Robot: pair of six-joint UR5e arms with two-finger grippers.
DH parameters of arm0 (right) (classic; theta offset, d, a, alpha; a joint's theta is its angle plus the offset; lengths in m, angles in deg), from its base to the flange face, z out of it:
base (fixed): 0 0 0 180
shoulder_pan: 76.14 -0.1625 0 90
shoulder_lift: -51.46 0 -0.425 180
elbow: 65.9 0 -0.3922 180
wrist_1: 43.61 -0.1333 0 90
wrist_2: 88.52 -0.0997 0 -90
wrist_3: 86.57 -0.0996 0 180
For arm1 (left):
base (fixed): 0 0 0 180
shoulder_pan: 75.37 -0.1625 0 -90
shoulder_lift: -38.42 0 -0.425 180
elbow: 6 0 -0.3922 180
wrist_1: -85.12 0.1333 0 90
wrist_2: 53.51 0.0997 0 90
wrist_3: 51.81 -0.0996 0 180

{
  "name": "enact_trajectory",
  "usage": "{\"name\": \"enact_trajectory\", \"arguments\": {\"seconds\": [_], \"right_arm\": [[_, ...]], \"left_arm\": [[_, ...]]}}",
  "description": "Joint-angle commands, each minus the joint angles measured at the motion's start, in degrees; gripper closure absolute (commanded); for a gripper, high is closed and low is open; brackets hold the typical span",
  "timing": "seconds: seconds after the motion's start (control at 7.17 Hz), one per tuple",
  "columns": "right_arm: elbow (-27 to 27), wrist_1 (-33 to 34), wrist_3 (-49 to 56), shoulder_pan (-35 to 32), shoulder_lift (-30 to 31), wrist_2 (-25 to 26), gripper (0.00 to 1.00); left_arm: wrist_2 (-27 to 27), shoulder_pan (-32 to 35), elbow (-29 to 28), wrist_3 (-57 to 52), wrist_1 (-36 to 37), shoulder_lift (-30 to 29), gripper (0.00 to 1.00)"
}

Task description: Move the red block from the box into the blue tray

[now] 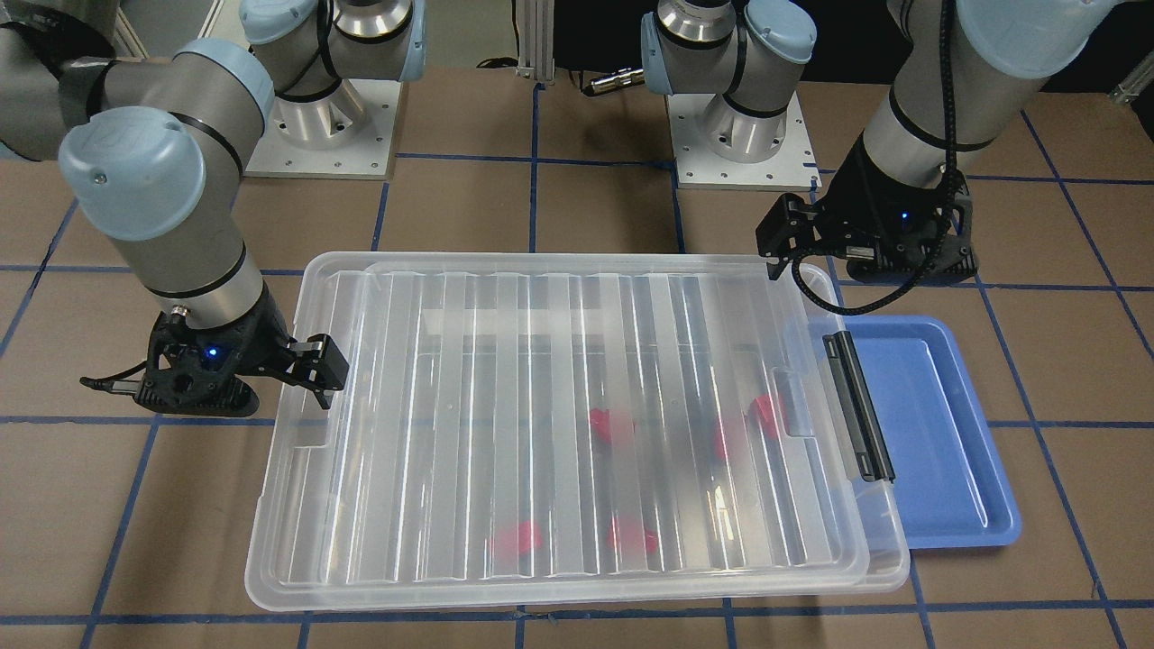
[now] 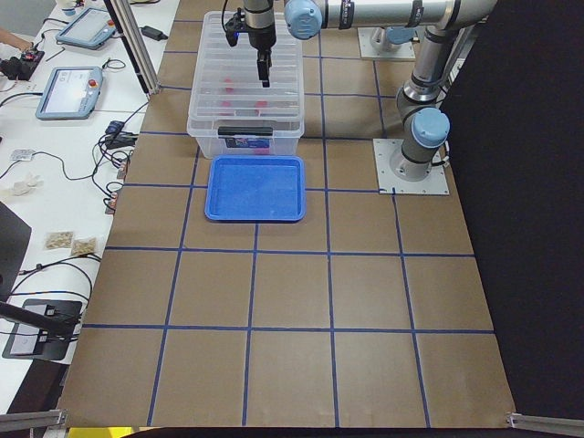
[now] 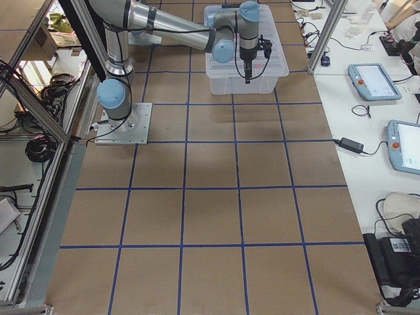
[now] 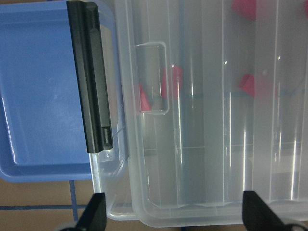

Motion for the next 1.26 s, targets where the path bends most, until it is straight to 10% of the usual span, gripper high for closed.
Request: {"name": "enact_trajectory", "arguments": {"seconds": [0.0,1.12], "right_arm": [[0.3,0.6,2.1,0.3,-0.2,0.1,0.00],[0.3,0.4,12.6,12.3,0.1,0.5,0.00]], "left_arm": [[-0.1,-0.2,-0.1,0.3,0.8,-0.1,0.00],[-0.3,-0.1,0.0,0.1,0.7,-0.2,0.00]]}}
